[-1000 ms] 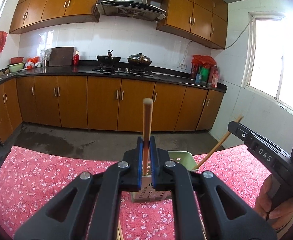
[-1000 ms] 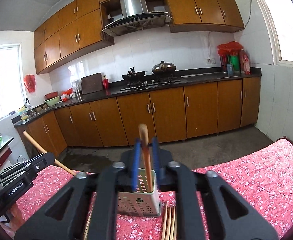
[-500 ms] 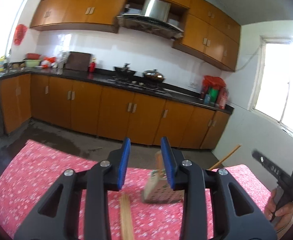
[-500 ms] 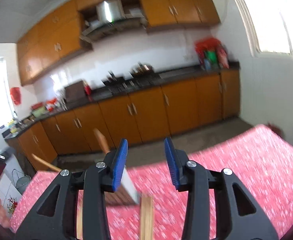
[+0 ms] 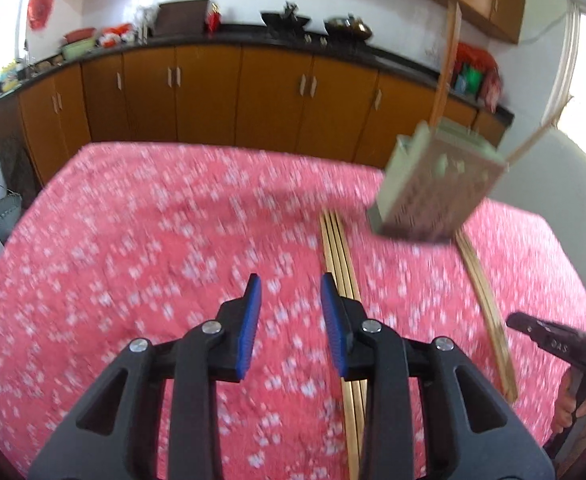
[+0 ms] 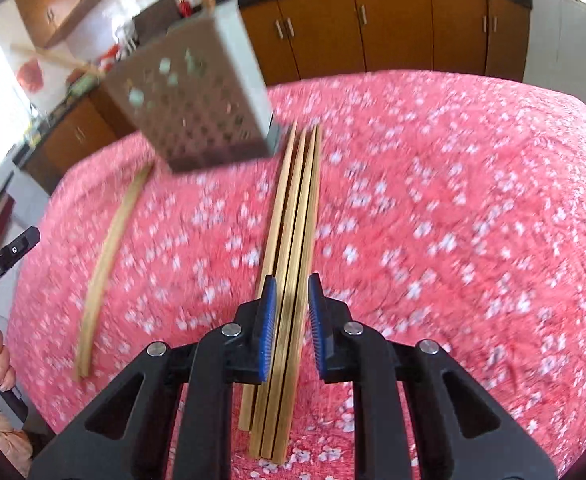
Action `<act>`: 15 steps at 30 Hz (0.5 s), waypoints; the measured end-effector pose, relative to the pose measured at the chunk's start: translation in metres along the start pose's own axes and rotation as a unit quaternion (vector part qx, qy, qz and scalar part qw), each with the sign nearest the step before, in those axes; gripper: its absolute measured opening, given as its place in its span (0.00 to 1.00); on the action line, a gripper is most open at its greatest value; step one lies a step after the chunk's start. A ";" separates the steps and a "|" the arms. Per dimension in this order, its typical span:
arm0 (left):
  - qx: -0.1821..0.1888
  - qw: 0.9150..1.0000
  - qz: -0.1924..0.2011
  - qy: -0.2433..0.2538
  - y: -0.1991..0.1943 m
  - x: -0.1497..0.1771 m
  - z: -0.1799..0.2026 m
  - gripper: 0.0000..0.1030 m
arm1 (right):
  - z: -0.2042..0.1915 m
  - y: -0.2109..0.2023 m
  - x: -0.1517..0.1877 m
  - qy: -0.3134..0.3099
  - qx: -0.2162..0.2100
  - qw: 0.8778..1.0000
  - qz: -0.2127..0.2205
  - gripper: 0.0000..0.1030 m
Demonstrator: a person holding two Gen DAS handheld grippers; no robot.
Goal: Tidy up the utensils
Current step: 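Move both open tools back down to the chopstick bundles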
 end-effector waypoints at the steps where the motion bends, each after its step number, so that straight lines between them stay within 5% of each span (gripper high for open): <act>1: 0.002 1.000 -0.006 0.003 0.004 0.004 0.002 0.30 | 0.000 0.004 0.004 -0.003 0.004 1.000 -0.006 0.14; 15: 0.022 0.998 -0.055 0.025 0.026 0.036 0.024 0.26 | 0.011 -0.010 -0.002 0.018 0.009 0.999 0.029 0.13</act>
Point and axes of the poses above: each gripper's, at about its wrist camera, not at the fingertips, and y roughly the way its jaws point, z to its right, x to its underside, the point moved 3 cm from there along y, roughly the way its jaws point, and after that the axes turned 3 degrees about -x, right-handed, at the moved point
